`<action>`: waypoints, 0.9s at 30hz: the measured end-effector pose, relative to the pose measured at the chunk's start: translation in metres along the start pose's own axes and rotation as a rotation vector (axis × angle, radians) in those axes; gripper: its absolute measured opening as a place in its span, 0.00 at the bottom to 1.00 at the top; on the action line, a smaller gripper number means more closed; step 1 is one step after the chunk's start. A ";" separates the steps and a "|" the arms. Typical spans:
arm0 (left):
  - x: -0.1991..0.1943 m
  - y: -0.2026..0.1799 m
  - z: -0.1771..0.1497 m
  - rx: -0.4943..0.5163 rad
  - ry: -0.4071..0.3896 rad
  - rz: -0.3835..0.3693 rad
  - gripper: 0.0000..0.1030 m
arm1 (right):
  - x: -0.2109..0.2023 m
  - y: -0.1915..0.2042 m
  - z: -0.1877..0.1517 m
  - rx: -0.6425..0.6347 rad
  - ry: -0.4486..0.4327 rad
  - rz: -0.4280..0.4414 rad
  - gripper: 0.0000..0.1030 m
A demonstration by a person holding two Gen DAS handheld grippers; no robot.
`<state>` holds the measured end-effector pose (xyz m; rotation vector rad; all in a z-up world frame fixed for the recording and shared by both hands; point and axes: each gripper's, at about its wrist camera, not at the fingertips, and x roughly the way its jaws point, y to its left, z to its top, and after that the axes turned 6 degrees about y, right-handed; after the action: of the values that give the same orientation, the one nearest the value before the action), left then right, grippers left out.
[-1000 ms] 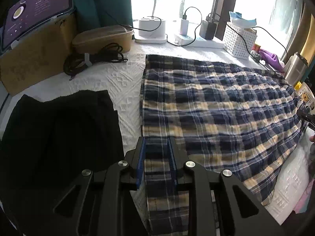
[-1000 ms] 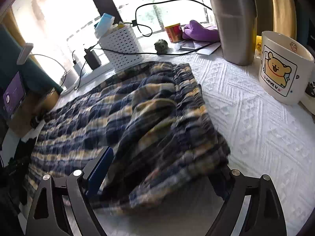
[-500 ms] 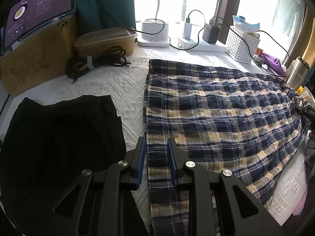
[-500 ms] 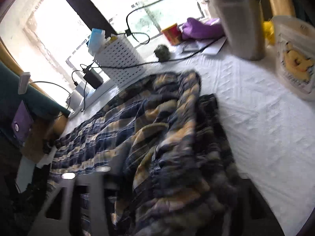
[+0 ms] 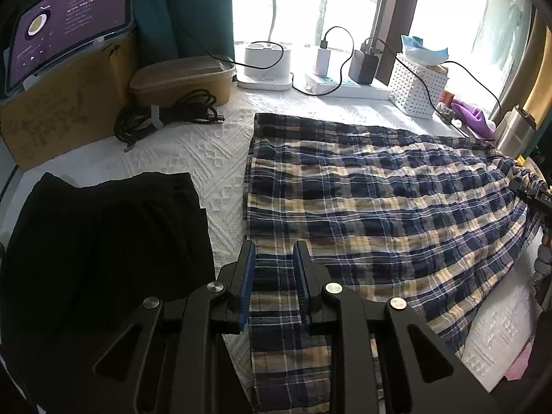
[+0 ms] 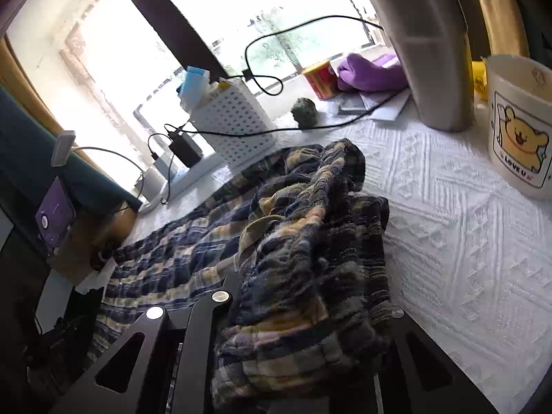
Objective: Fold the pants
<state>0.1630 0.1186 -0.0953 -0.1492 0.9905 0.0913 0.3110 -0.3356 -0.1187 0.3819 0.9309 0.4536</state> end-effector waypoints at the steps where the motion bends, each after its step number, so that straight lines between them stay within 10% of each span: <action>1: -0.001 0.001 0.000 -0.002 -0.003 -0.002 0.21 | -0.003 0.003 0.001 -0.006 -0.005 0.002 0.19; 27: -0.012 0.036 -0.009 -0.065 -0.073 -0.107 0.21 | -0.016 0.102 0.008 -0.212 -0.027 -0.050 0.19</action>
<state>0.1439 0.1525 -0.0935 -0.2565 0.9049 0.0304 0.2878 -0.2588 -0.0526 0.1708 0.8550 0.4948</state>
